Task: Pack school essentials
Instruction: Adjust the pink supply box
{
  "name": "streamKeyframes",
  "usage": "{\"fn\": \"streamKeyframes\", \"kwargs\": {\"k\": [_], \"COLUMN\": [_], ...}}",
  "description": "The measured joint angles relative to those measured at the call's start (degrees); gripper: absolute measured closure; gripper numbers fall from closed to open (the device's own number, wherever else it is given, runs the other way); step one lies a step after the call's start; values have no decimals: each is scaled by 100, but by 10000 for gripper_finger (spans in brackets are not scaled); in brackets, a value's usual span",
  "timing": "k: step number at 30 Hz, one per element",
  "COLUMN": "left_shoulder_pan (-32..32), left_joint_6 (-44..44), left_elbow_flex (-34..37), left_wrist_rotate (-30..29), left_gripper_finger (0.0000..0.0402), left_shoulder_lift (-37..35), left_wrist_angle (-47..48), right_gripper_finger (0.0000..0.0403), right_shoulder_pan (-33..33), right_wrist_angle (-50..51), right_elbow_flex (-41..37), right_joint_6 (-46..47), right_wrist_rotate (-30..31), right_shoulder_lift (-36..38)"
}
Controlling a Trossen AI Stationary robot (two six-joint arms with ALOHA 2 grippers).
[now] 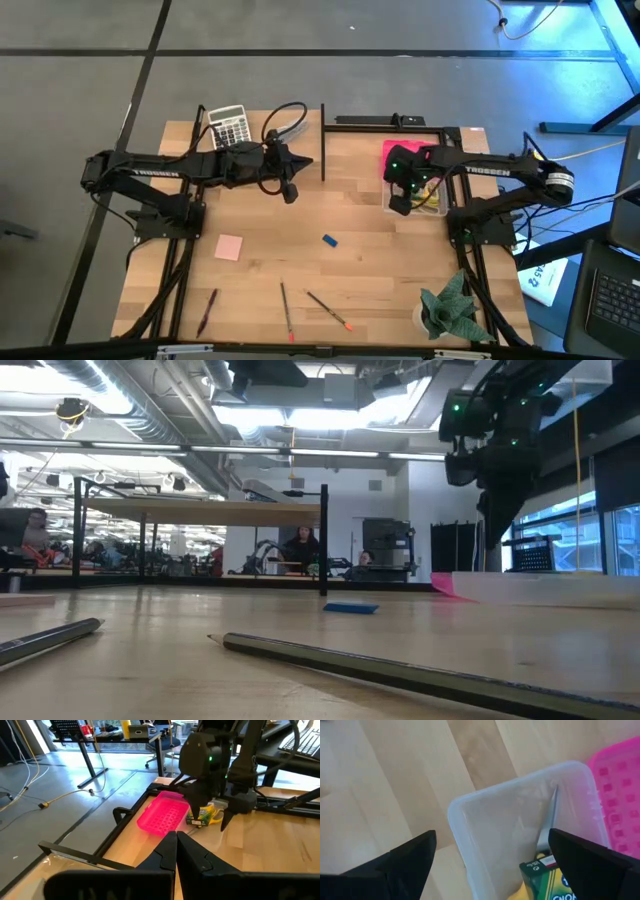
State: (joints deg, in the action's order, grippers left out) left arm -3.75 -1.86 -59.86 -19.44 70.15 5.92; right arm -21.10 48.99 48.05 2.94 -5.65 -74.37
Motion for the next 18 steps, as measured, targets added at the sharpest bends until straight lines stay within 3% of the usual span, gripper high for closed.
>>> {"fn": "streamKeyframes", "kwargs": {"k": [4, 10, 18], "left_shoulder_pan": [15, 15, 20], "left_joint_6": [-254, -266, -272], "left_elbow_flex": [0, 0, 0], "left_wrist_rotate": [37, 1051, 1443], "left_gripper_finger": [401, 401, 401], "left_shoulder_lift": [0, 0, 0], "left_wrist_angle": [2, 107, 111], "right_gripper_finger": [18, 18, 18], "right_shoulder_pan": [0, -2, -4], "right_wrist_angle": [-18, -171, -313], "right_elbow_flex": [0, 0, 0], "right_joint_6": [136, 360, 733], "right_wrist_rotate": [2, 61, 848], "right_shoulder_lift": [-264, -750, -987]}}
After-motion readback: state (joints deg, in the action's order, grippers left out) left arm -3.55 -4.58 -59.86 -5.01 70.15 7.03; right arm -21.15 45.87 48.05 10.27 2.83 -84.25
